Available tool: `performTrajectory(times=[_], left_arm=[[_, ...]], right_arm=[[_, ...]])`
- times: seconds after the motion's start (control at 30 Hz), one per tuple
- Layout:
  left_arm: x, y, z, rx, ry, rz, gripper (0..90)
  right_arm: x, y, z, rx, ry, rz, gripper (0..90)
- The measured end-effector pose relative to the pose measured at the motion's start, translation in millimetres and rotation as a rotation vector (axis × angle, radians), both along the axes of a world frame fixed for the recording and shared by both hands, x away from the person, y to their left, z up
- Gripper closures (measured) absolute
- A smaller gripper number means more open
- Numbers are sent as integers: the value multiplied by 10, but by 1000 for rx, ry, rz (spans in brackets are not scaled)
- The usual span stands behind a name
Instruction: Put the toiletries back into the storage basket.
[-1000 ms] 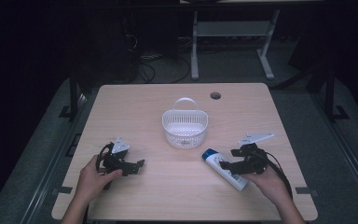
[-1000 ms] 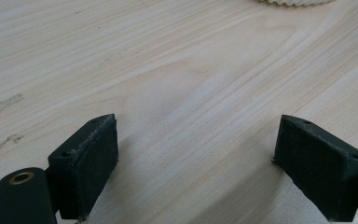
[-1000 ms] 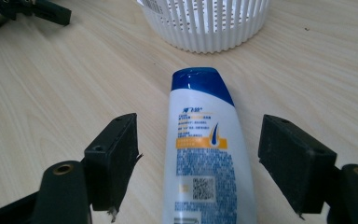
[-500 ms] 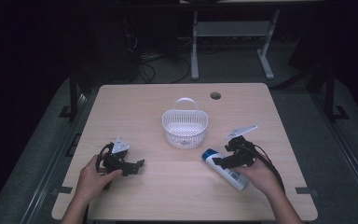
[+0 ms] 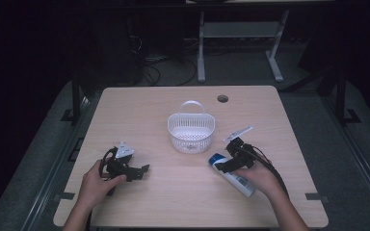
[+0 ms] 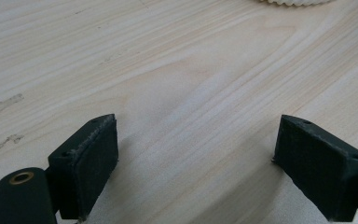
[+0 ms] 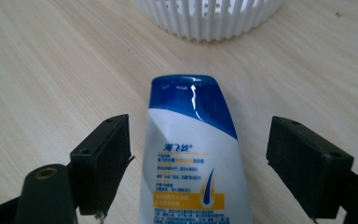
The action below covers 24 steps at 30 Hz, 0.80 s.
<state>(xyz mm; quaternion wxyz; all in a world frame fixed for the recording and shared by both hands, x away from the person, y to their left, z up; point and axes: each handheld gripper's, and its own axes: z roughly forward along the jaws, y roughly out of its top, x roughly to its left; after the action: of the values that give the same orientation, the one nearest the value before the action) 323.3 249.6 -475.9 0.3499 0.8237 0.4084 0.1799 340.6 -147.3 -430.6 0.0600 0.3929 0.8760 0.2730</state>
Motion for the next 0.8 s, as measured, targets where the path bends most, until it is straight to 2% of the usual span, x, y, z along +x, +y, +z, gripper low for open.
performTrajectory(times=[0.57,0.73,0.8], left_arm=[[0,0,0,0,0,0,130],[0,1,1,1,1,-1,130],[0,1,1,1,1,-1,130]], right_arm=[[93,99,-204,-84,83,19,224],[85,117,-202,-98,76,23,239],[66,142,-203,-125,64,29,246]])
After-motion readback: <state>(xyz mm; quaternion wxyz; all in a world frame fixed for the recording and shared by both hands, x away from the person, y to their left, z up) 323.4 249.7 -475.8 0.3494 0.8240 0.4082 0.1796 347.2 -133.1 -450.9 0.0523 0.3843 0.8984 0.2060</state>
